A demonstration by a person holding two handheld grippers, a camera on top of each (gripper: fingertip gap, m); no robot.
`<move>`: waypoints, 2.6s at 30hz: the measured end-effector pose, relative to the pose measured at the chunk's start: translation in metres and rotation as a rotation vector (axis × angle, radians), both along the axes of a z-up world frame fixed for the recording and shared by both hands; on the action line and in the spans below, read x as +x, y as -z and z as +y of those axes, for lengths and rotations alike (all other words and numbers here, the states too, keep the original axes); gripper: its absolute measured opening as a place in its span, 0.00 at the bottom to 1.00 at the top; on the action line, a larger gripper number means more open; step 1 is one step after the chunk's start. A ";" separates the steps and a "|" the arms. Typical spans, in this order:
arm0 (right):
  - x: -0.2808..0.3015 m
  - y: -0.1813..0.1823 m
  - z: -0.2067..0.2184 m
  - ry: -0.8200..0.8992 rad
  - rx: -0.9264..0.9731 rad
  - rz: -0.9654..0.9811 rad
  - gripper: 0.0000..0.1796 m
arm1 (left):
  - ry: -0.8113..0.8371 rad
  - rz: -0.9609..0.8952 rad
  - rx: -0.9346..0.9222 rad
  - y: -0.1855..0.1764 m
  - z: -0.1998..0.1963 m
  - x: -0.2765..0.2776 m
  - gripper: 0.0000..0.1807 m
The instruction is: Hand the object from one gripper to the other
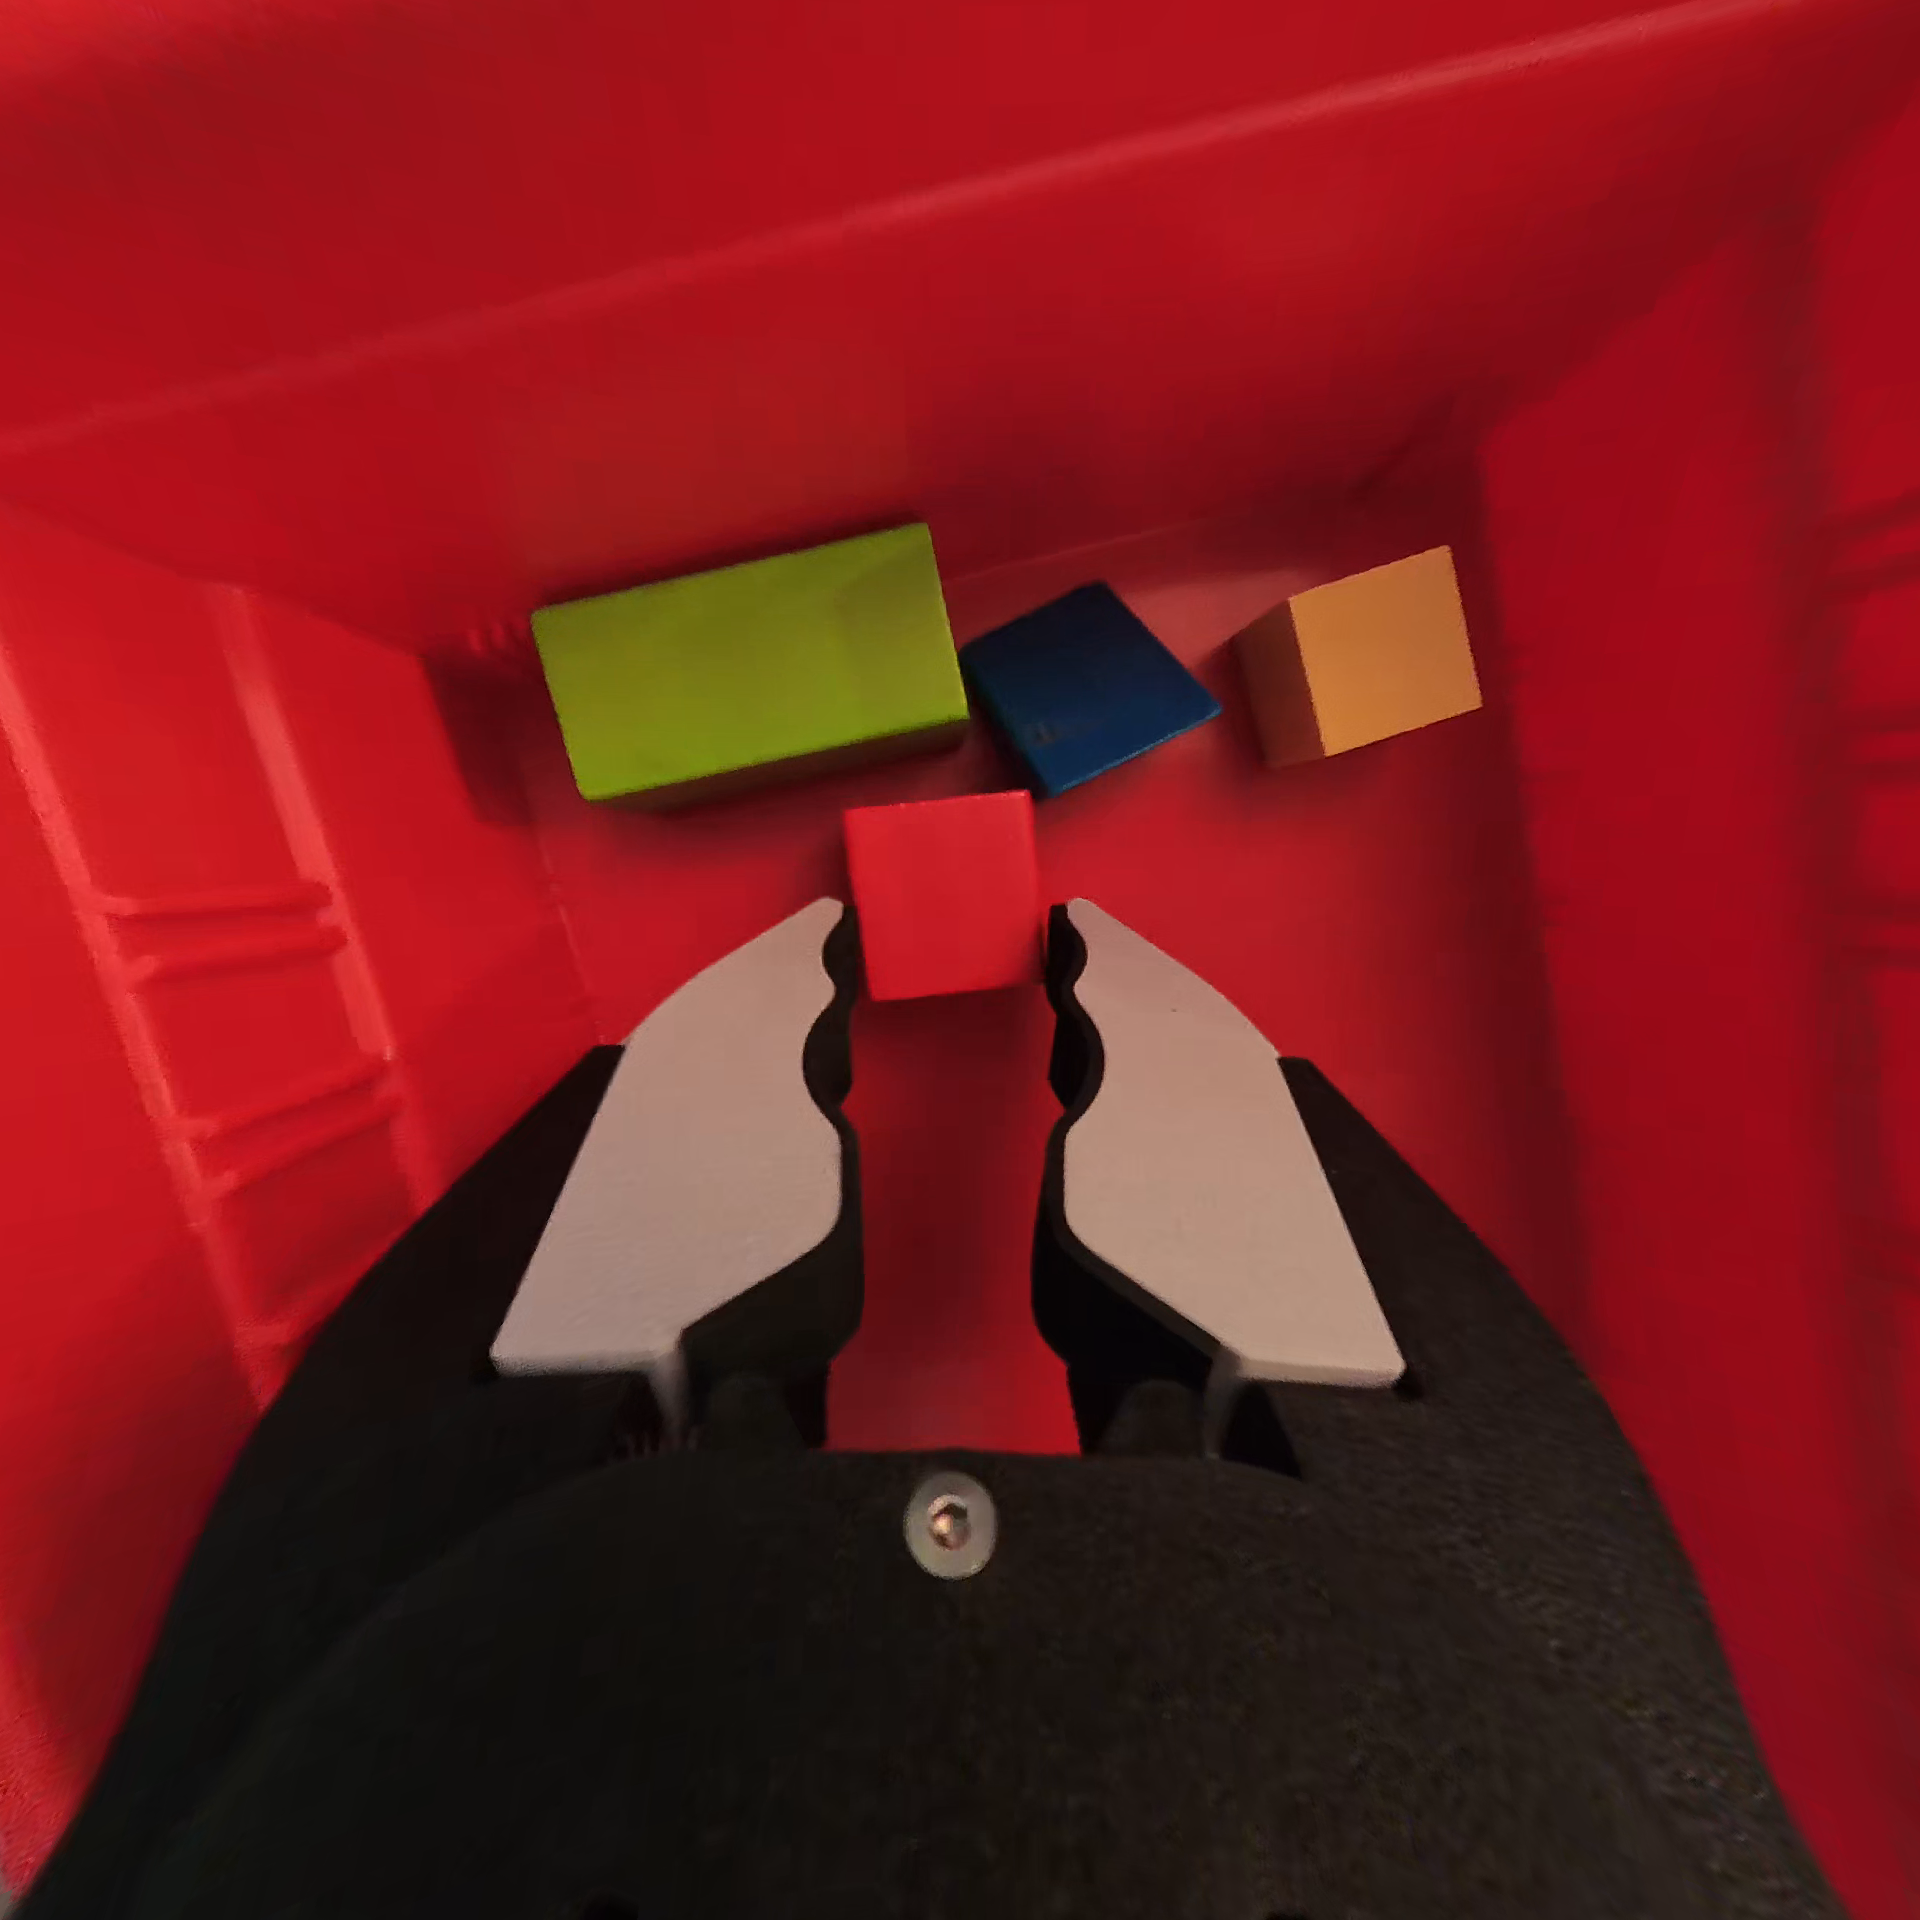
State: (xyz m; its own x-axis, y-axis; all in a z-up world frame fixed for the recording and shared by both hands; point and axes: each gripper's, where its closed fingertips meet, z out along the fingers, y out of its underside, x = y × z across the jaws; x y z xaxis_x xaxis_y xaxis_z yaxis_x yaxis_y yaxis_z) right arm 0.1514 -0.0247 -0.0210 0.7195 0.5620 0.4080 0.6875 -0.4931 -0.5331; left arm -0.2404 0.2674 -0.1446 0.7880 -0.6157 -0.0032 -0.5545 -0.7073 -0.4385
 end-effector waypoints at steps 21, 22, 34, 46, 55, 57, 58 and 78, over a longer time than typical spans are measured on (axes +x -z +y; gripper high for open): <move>-0.206 -0.134 0.035 -0.495 0.891 0.126 0.40 | 0.866 -1.041 -0.284 -0.239 -0.222 0.110 0.18; -0.217 -0.129 0.032 -0.537 0.891 0.088 0.40 | 0.927 -1.040 -0.321 -0.239 -0.236 0.113 0.18; -0.299 -0.080 -0.014 -0.904 0.693 -0.052 0.32 | 1.353 -0.684 -0.535 -0.192 -0.323 0.097 0.18; -0.310 -0.066 -0.021 -0.949 0.625 -0.093 0.20 | 1.422 -0.653 -0.548 -0.190 -0.336 0.092 0.19; -0.143 -0.089 -0.016 -0.424 0.348 -0.043 0.20 | 1.224 -0.850 -0.359 -0.226 -0.285 0.092 0.24; -0.069 -0.062 -0.024 -0.162 0.161 0.028 0.20 | 1.199 -0.894 -0.325 -0.235 -0.278 0.087 0.23; -0.037 -0.040 -0.033 -0.044 0.047 0.039 0.20 | 1.194 -0.905 -0.323 -0.238 -0.277 0.084 0.23; 0.043 0.128 -0.100 0.418 -0.864 0.100 0.20 | 1.169 -0.895 -0.336 -0.237 -0.272 0.079 0.21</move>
